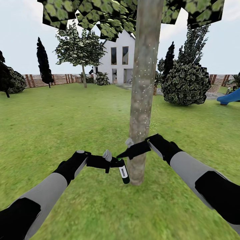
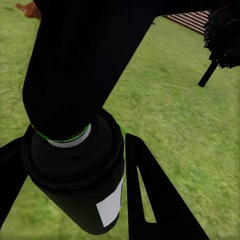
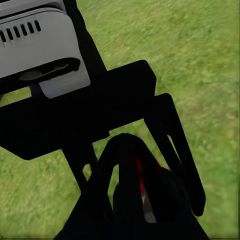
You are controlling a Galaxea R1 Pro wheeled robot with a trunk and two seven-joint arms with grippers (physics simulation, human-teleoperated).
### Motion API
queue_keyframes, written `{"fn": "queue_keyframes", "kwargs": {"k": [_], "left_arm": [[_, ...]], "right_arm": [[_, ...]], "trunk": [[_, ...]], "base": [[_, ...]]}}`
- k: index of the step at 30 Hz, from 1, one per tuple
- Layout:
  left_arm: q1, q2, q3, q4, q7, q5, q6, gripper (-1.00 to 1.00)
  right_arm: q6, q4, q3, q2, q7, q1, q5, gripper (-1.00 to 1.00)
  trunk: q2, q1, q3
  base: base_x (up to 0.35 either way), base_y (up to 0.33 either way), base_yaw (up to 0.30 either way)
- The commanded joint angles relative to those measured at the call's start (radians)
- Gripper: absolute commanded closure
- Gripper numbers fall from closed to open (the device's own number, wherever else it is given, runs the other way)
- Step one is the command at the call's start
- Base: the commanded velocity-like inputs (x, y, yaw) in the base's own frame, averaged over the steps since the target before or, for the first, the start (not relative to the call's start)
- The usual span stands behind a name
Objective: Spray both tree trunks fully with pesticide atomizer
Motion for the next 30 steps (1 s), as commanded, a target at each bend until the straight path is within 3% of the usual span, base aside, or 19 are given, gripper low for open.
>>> {"fn": "queue_keyframes", "kwargs": {"k": [1,13,14,18,21,22,24,27,28,30], "left_arm": [[0.000,0.000,0.000,0.000,0.000,0.000,0.000,1.00],[0.000,0.000,0.002,0.000,-0.001,0.000,-0.002,1.00],[0.000,0.000,0.002,0.000,-0.001,0.000,-0.002,1.00],[0.000,0.000,0.002,0.001,-0.001,0.000,-0.002,1.00],[0.000,0.000,0.002,0.001,-0.001,0.000,-0.002,1.00],[0.000,0.000,0.002,0.001,-0.001,0.000,-0.002,1.00],[0.000,0.000,0.002,0.001,-0.001,0.000,-0.002,1.00],[0.000,0.003,0.006,0.003,0.004,0.000,-0.003,1.00],[0.000,0.010,0.007,0.004,0.029,0.000,-0.003,1.00],[0.000,0.042,0.009,0.006,0.136,0.001,-0.004,1.00]], "right_arm": [[0.000,0.000,0.003,0.000,0.000,0.000,0.000,1.00],[0.002,0.000,-0.003,-0.007,-0.001,0.000,0.000,1.00],[0.002,0.000,-0.004,-0.016,-0.001,-0.001,0.000,1.00],[0.016,-0.002,-0.008,-0.099,-0.060,-0.014,0.000,1.00],[0.019,-0.002,-0.008,-0.175,-0.068,-0.044,-0.001,1.00],[0.020,-0.002,-0.008,-0.193,-0.069,-0.047,-0.001,-1.00],[0.020,-0.002,-0.008,-0.227,-0.070,-0.049,-0.001,-1.00],[0.018,-0.001,-0.011,-0.305,-0.114,-0.050,-0.002,-1.00],[0.017,-0.001,-0.041,-0.336,-0.179,-0.049,-0.002,-1.00],[0.013,0.040,-0.213,-0.395,-0.413,-0.048,-0.002,-1.00]], "trunk": [[0.000,0.000,0.000],[0.000,0.000,0.000],[0.000,0.000,0.000],[0.000,0.000,0.000],[0.000,0.000,0.000],[0.000,0.000,0.000],[0.000,0.000,0.000],[0.000,0.000,0.000],[0.000,0.000,0.000],[0.000,0.000,0.000]], "base": [[0.000,0.000,0.000],[0.000,0.000,0.000],[0.000,0.000,0.000],[0.000,0.000,0.000],[0.000,0.000,0.000],[0.000,0.000,0.000],[0.000,0.000,0.000],[0.000,0.000,0.000],[0.000,0.000,0.000],[0.000,0.000,0.000]]}}
